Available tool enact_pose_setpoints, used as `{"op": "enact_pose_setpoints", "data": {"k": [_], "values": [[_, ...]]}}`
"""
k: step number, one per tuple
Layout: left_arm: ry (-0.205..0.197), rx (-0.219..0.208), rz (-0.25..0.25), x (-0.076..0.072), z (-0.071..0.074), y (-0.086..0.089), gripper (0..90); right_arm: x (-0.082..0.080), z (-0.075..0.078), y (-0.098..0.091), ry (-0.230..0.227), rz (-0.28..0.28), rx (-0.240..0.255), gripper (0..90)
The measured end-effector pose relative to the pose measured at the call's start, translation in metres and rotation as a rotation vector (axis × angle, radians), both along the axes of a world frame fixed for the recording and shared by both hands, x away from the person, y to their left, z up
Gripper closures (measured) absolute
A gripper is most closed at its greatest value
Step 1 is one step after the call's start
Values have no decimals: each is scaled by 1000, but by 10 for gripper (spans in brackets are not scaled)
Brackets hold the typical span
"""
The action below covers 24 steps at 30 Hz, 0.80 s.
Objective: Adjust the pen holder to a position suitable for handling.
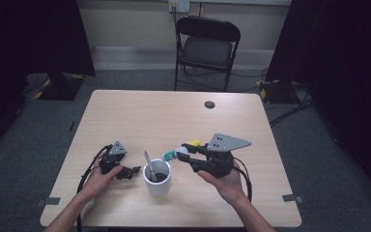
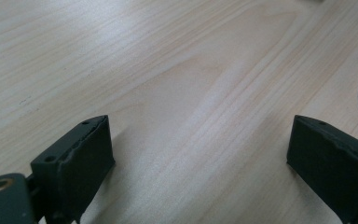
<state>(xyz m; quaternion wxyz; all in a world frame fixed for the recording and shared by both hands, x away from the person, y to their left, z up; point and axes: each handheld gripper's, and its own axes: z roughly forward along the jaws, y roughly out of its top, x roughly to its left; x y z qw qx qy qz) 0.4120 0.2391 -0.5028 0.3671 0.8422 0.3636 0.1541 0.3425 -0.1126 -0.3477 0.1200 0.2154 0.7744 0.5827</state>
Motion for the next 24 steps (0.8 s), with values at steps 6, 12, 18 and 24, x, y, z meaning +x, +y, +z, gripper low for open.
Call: {"op": "enact_pose_setpoints", "data": {"k": [6,12,18,24], "values": [[0,0,0,0,0,0,64,3,-10,12,29,31,-22,658],[0,0,1,0,0,0,64,8,-23,22,68,40,-29,658],[0,0,1,0,0,0,64,17,-29,35,96,48,-75,657],[0,0,1,0,0,0,64,23,-33,39,115,44,-88,657]]}}
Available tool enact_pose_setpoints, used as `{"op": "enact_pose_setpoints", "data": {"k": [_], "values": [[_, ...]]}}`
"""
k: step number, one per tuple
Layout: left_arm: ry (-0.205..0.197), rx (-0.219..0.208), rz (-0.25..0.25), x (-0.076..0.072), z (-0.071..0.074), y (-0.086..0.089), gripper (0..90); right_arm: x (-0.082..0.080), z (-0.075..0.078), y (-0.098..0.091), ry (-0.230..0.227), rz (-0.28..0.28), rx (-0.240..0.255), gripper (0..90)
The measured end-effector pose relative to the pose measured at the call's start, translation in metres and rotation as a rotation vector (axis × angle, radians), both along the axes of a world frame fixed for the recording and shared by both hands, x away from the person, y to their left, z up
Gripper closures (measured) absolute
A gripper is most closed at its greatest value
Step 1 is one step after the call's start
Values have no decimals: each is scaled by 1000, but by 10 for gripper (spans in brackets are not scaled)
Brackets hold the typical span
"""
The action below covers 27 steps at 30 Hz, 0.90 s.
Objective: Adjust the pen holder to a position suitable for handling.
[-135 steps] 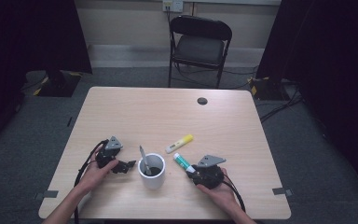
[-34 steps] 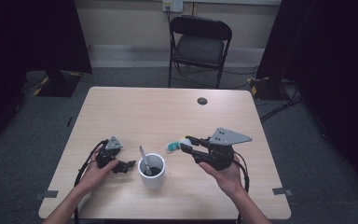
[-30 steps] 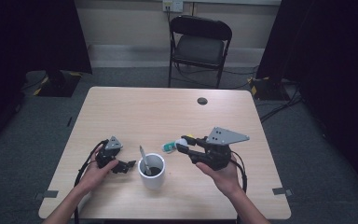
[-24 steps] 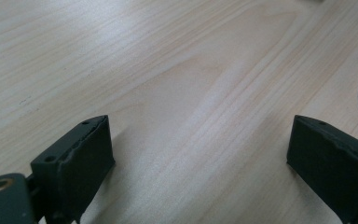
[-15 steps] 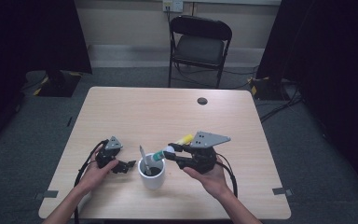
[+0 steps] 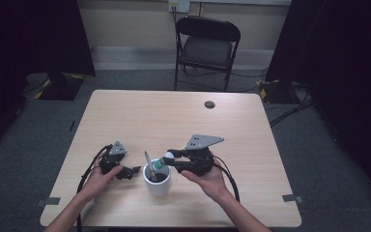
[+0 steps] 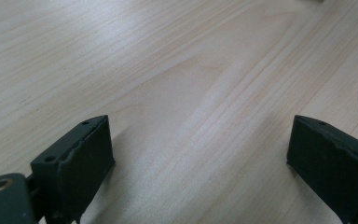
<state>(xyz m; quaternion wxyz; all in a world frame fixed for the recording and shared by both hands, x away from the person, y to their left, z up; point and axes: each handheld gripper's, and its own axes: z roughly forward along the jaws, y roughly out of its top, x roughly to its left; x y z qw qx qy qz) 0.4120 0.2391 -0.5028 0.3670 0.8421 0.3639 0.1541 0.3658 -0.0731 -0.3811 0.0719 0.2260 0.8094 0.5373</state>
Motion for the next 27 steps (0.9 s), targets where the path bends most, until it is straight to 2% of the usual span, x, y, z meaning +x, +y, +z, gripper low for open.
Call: {"op": "enact_pose_setpoints", "data": {"k": [4,10,27], "values": [[0,0,0,0,0,0,63,2,-2,4,-7,17,-19,656],[0,-1,0,0,0,0,64,6,-6,11,-8,13,-40,656],[0,0,0,0,0,0,63,9,-14,22,2,12,-48,652]]}}
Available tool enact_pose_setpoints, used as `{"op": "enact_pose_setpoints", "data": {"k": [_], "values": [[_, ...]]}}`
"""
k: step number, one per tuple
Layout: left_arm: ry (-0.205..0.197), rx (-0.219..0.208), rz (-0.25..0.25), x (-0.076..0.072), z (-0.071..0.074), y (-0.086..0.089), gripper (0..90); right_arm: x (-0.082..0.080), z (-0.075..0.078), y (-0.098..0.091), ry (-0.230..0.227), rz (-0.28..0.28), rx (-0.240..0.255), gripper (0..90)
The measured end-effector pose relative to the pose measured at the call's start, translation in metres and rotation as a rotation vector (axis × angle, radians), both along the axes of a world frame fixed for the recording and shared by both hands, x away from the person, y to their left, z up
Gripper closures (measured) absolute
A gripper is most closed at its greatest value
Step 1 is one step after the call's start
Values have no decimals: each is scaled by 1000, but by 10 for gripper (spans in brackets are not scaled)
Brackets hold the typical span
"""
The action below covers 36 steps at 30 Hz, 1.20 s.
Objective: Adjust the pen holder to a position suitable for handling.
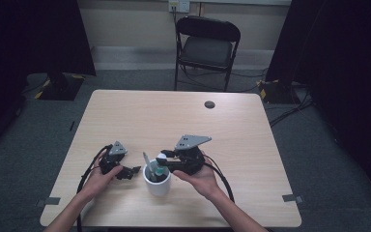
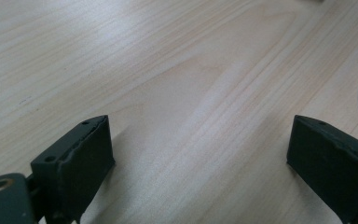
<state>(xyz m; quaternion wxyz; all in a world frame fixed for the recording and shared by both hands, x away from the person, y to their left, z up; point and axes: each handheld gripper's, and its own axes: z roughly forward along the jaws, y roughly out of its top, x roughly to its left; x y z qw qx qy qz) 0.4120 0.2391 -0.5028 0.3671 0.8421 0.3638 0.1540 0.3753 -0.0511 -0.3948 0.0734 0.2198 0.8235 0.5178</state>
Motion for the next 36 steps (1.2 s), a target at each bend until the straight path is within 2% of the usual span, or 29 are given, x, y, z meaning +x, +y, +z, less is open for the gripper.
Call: {"op": "enact_pose_setpoints", "data": {"k": [3,7,17,18,19,28,36], "values": [[-11,21,-6,0,1,1,62,-1,2,-1,-18,-5,21,623],[-11,21,-5,0,1,1,62,-1,7,-5,-31,-5,41,622],[-10,27,-13,1,1,1,62,8,7,-18,-21,-40,59,616],[-11,28,-10,0,1,1,62,9,7,-19,-19,-47,58,617],[2,12,-6,0,0,1,62,11,6,-20,-13,-52,56,616],[2,12,-3,0,0,0,62,24,-3,-33,19,-104,48,615],[2,12,-4,0,0,0,62,41,-17,-48,44,-165,5,619]]}}
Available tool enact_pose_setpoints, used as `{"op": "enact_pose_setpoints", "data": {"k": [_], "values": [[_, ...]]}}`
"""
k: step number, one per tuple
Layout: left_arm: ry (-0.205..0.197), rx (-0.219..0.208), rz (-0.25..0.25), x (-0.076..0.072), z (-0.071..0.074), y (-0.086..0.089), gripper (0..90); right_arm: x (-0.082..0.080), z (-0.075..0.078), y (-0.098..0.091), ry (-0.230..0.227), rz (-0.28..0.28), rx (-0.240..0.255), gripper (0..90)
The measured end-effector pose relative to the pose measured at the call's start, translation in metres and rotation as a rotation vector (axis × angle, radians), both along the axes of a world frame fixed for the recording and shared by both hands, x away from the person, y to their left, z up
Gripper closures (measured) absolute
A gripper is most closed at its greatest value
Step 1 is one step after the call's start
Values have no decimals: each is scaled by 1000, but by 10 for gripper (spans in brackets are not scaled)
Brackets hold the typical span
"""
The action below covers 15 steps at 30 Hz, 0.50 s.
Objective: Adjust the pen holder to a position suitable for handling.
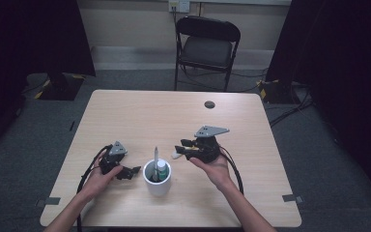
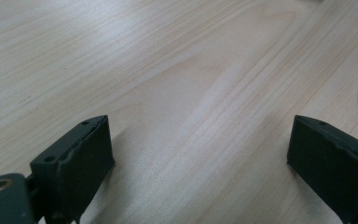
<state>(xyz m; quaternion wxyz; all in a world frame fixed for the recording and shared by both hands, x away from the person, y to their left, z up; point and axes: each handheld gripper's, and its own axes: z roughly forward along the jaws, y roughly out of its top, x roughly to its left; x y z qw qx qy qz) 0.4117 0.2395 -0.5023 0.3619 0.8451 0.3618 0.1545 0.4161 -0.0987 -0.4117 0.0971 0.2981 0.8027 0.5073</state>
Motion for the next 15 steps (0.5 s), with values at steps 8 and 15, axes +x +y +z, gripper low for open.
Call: {"op": "enact_pose_setpoints", "data": {"k": [8,15], "values": [[0,-3,-2,0,0,0,62,14,-12,1,28,-13,-35,613],[0,2,0,0,0,0,62,32,-32,13,61,-8,-82,610]]}}
